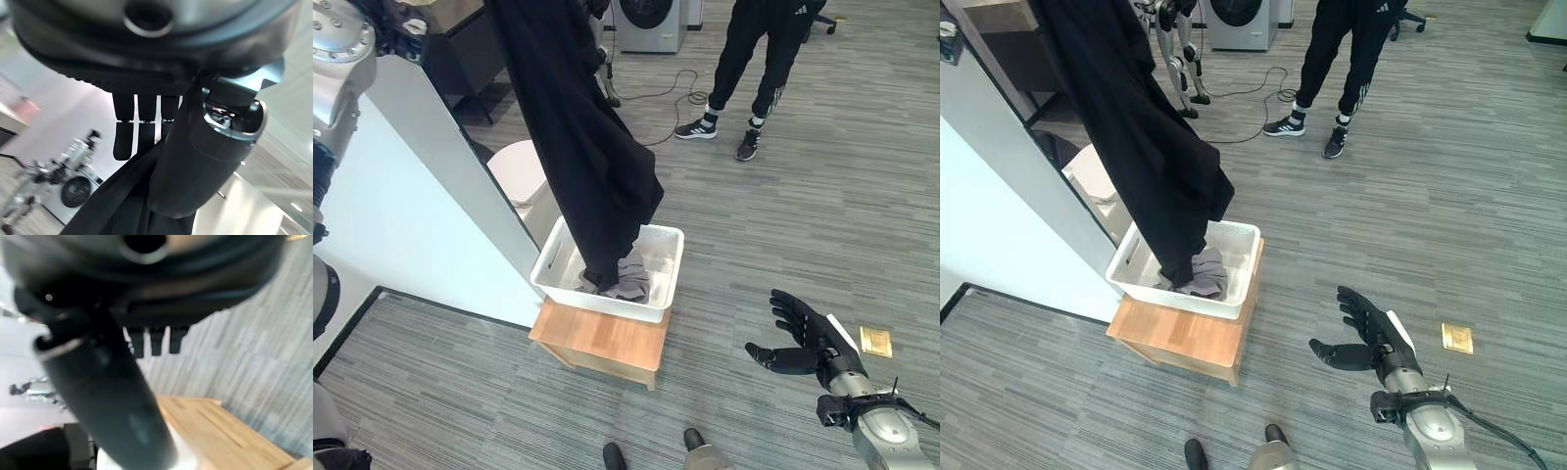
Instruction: Pick up bed clothes into laundry basket.
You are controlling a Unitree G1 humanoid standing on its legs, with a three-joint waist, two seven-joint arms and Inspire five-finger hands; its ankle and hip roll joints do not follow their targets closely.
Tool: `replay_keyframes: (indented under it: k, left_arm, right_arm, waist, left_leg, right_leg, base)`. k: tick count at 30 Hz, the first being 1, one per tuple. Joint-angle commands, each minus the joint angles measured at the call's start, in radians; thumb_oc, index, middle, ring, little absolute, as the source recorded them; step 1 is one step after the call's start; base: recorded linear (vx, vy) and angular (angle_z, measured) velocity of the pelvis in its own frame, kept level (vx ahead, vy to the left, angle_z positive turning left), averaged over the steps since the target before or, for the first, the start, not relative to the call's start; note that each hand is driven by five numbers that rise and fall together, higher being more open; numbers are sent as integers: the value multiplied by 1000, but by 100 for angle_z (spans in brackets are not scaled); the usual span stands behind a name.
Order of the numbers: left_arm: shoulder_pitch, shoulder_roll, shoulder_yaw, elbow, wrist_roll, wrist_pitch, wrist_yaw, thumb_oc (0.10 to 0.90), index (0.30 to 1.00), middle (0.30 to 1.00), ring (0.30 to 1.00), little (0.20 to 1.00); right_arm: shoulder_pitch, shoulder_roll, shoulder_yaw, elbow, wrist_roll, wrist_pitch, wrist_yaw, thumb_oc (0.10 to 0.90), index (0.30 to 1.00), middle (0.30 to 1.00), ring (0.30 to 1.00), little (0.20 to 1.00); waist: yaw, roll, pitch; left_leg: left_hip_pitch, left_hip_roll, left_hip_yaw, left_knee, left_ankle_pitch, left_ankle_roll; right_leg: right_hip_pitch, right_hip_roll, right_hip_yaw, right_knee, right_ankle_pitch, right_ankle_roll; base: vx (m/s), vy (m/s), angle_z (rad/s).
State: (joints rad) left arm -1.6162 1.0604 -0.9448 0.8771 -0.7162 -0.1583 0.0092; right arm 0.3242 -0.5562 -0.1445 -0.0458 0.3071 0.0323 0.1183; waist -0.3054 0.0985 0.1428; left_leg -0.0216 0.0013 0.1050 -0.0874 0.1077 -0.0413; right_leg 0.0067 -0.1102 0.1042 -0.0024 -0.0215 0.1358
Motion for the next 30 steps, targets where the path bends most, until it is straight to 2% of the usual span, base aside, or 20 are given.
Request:
replay_keyframes:
  k: [1,9,19,30]
  left_arm:
    - [-129,71,193,156,-32,-39,51,400,300,300,300,300]
    - [-70,79,218,135,-3,-37,34,400,300,300,300,300]
    - [17,28,235,73,14,-43,0,400,300,300,300,300]
    - [165,-24,331,68,42,-35,-5,400,300,300,300,300]
  right_arm:
    - [-36,-33,-96,-107,46,-112,-26,800,900,900,900,900]
    - [-35,-39,-85,-117,49,-110,-11,800,900,900,900,900]
    - [-32,-23,-73,-114,40,-116,-7,800,900,900,900,900]
    - [-52,-17,-54,-123,58,-127,-16,800,900,900,900,900]
  waist:
    - [21,-33,-54]
    - [16,-30,-33]
    - [4,-18,2]
    - [-16,-22,40]
  left_leg:
    - [71,48,33,0,-124,-53]
    - [63,54,44,0,-118,-57]
    - [55,54,50,0,-112,-59]
    - [29,63,64,0,-101,-63]
  right_leg:
    - [-27,-90,-37,-34,44,109]
    - [-40,-86,-24,-38,46,107]
    - [-49,-84,-16,-43,49,105]
    - [-88,-73,1,-42,58,100]
  base:
    - [3,-1,-3]
    - [0,-2,-2]
    - [-4,1,-1]
    - [-28,-8,-6]
